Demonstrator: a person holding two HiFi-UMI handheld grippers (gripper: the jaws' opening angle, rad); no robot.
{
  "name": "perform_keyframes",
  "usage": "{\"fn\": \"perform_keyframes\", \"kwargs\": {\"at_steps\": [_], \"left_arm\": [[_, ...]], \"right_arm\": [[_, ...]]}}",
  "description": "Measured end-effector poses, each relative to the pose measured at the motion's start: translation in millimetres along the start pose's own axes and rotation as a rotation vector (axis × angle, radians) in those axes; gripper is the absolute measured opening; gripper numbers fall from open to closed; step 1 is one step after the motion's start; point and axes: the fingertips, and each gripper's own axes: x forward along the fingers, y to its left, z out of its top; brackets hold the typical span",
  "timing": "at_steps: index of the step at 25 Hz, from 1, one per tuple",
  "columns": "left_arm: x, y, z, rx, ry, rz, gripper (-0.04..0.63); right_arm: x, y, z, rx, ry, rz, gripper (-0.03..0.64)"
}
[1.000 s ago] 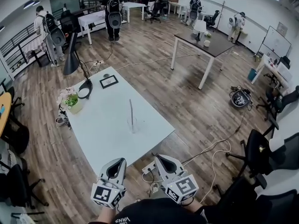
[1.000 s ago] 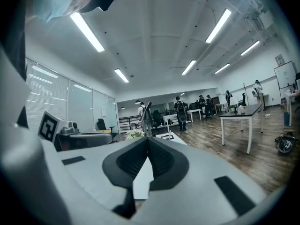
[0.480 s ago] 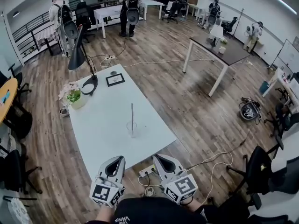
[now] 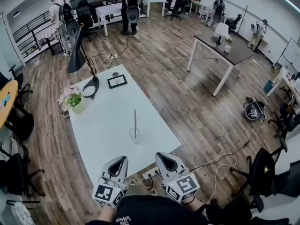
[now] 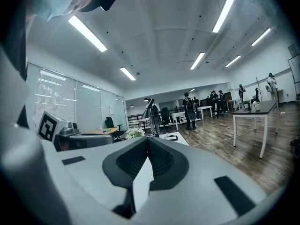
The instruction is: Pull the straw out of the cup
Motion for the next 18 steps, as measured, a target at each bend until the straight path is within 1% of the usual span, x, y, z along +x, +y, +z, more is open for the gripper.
{"fn": "perform_keyframes", "kwargs": {"at_steps": [8,18], "left_arm": [[32.0,29.3,12.8,0.016,0.004,-0.067,0.011],[54.2,56.0,31.1,0.043,-0.024,-0.109,0.011]], "right_arm": [[36.3,-11.9,10.9,0.002,-0.017,-0.049,0.017],[65.4,-18.7,23.4,-0.018,-0.043,-0.086,0.017]]}}
